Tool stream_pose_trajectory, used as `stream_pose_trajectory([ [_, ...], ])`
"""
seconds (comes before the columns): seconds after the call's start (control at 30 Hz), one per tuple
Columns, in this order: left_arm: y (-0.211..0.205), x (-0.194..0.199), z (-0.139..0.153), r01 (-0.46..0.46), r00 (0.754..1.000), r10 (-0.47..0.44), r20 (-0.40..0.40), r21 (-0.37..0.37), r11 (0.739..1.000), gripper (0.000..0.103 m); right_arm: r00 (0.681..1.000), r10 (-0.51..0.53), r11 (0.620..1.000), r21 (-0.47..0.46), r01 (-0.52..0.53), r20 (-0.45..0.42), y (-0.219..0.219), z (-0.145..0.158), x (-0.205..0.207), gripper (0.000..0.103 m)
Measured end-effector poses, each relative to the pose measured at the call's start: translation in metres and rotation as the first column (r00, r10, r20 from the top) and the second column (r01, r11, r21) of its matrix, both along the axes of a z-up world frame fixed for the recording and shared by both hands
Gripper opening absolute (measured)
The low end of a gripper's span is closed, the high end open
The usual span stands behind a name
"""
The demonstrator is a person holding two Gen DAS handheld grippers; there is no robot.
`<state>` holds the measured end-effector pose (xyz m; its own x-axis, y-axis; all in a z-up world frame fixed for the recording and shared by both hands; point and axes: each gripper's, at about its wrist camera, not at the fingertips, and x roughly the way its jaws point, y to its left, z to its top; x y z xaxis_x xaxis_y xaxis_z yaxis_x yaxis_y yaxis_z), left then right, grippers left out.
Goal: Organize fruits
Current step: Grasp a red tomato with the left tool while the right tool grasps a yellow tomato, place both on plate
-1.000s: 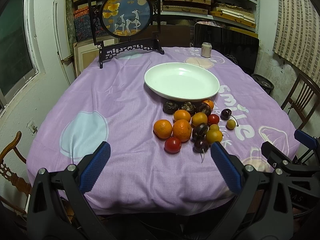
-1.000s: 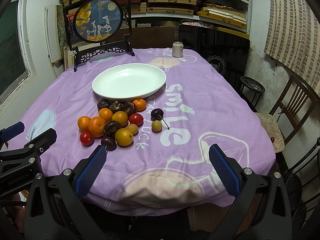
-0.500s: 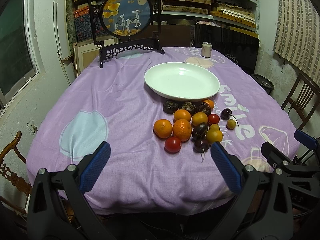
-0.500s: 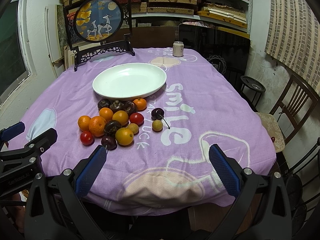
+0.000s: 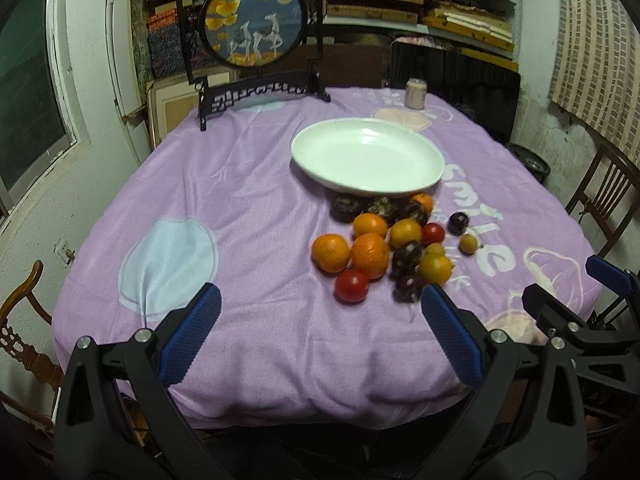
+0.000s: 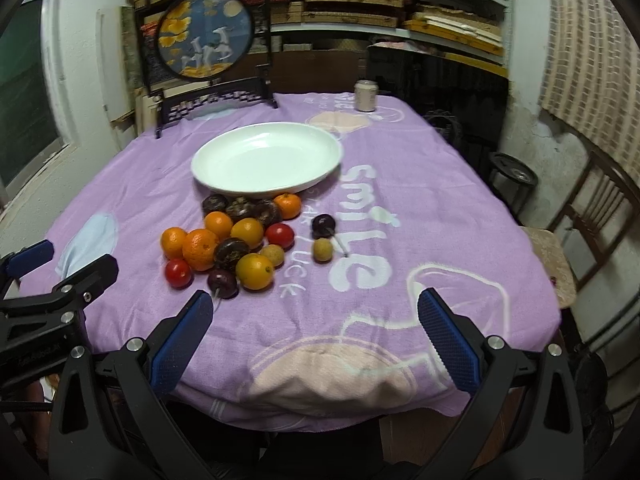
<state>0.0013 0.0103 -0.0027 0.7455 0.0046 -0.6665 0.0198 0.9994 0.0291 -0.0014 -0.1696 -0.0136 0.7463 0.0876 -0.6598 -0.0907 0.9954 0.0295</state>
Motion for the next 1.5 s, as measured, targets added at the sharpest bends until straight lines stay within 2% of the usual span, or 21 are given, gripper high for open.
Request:
stream_pose_trajectory([
  [0.07,0.009,0.002,-0.008,-0.020,1.000,0.020,-0.006,0.003,1.000,0.101,0.999,0.047,0.999,-0.017,-0.047,0.026,0.001,-0.007,0.002,0.097],
  [0.13,0.021,0.005,-0.018,-0.033,0.999,0.033,-0.017,0.002,0.999,0.101,0.996,0.088,0.995,-0.044,-0.089,-0.014,0.004,-0.017,0.015,0.074],
  [0.17,0.026,0.006,-0.021,-0.036,0.999,0.036,-0.023,0.000,0.999,0.101,0.993,0.108,0.993,-0.037,-0.110,-0.041,0.006,-0.022,0.022,0.071],
  [0.23,0.036,0.009,-0.031,-0.054,0.998,0.054,-0.045,0.008,0.999,0.101,0.984,0.149,0.989,0.007,-0.149,-0.100,0.009,-0.033,0.039,0.057],
  [0.3,0.042,0.013,-0.039,-0.064,0.995,0.064,-0.075,0.005,0.998,0.101,0.971,0.187,0.982,0.057,-0.180,-0.150,0.011,-0.043,0.055,0.052],
  [0.43,0.046,0.019,-0.051,-0.055,0.992,0.054,-0.110,-0.008,0.998,0.101,0.961,0.210,0.977,0.060,-0.203,-0.181,0.022,-0.059,0.076,0.045],
  [0.53,0.043,0.024,-0.054,-0.039,0.992,0.037,-0.118,-0.014,0.999,0.101,0.945,0.253,0.966,0.108,-0.235,-0.206,0.026,-0.069,0.092,0.038],
  [0.63,0.038,0.032,-0.058,-0.027,0.990,0.023,-0.139,-0.021,0.999,0.101,0.947,0.255,0.965,0.112,-0.237,-0.196,0.027,-0.072,0.098,0.036],
  [0.7,0.032,0.038,-0.060,-0.012,0.989,0.008,-0.149,-0.024,1.000,0.101,0.948,0.260,0.962,0.138,-0.237,-0.183,0.023,-0.069,0.094,0.036],
  [0.87,0.015,0.052,-0.066,0.032,0.986,-0.034,-0.165,-0.015,0.999,0.101,0.972,0.176,0.982,0.101,-0.162,-0.155,0.002,-0.057,0.075,0.036],
  [1.0,-0.002,0.069,-0.078,0.050,0.979,-0.048,-0.199,0.008,0.999,0.101,0.976,0.146,0.986,0.102,-0.131,-0.163,-0.017,-0.059,0.065,0.036],
  [1.1,-0.010,0.079,-0.083,0.066,0.976,-0.063,-0.208,0.005,0.998,0.086,0.977,0.133,0.987,0.110,-0.116,-0.164,-0.026,-0.059,0.064,0.036],
  [1.17,-0.014,0.085,-0.086,0.086,0.971,-0.085,-0.225,-0.004,0.996,0.061,0.978,0.128,0.987,0.118,-0.109,-0.165,-0.031,-0.059,0.063,0.036],
  [1.23,-0.017,0.087,-0.086,0.097,0.970,-0.096,-0.223,-0.007,0.995,0.052,0.978,0.128,0.986,0.124,-0.108,-0.166,-0.033,-0.060,0.063,0.036],
  [1.3,-0.018,0.086,-0.084,0.112,0.971,-0.114,-0.211,-0.017,0.994,0.033,0.977,0.132,0.986,0.126,-0.112,-0.165,-0.033,-0.061,0.064,0.036],
  [1.5,-0.008,0.081,-0.071,0.124,0.971,-0.137,-0.194,-0.077,0.989,0.031,0.976,0.155,0.980,0.150,-0.133,-0.153,-0.030,-0.055,0.066,0.036],
])
